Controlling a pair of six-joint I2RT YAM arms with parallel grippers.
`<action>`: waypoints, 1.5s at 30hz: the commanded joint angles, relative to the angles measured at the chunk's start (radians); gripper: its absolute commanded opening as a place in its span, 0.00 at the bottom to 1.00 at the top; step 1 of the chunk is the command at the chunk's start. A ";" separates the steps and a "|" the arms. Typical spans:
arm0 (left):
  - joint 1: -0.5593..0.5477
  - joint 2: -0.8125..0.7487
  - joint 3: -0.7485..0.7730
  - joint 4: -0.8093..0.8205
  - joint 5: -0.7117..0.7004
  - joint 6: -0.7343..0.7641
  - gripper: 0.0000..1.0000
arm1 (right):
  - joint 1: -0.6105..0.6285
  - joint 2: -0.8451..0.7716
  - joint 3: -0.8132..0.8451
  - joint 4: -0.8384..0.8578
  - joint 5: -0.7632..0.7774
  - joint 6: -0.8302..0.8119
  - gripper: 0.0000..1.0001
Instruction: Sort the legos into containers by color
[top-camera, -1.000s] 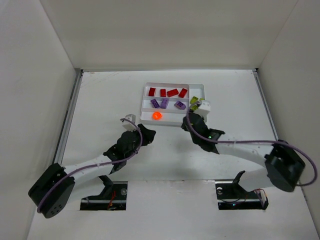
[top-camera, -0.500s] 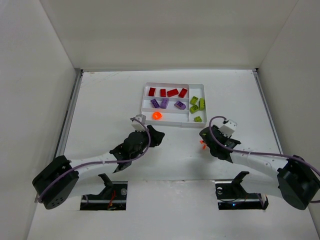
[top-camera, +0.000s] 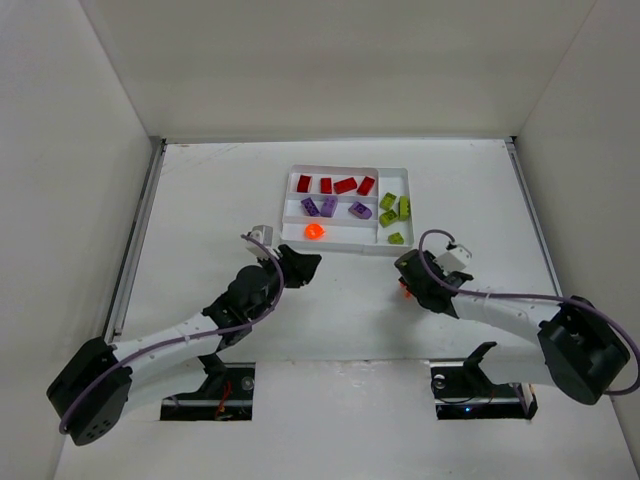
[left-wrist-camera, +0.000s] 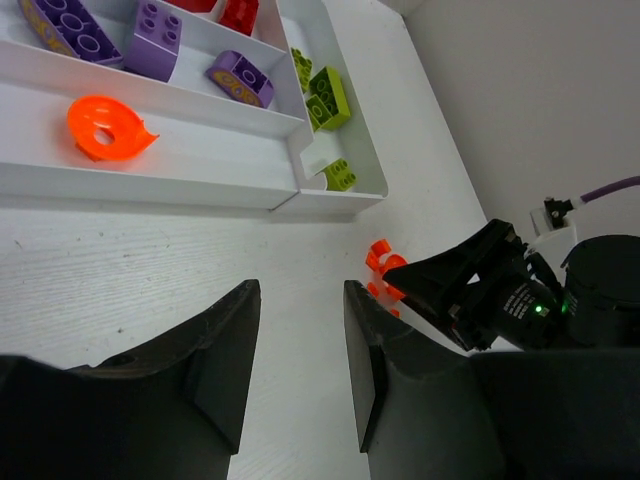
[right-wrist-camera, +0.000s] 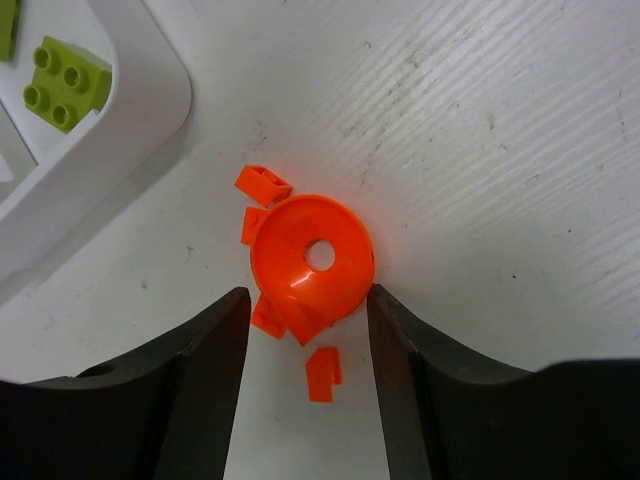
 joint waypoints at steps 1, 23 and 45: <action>0.014 -0.049 -0.016 0.032 0.003 -0.012 0.36 | -0.021 -0.015 0.020 0.014 -0.006 0.116 0.55; 0.046 -0.061 -0.022 0.029 0.037 -0.033 0.37 | 0.035 0.192 0.123 0.126 -0.032 0.054 0.32; 0.057 -0.006 -0.017 0.039 0.040 -0.033 0.37 | 0.065 0.089 0.151 0.085 0.067 -0.194 0.54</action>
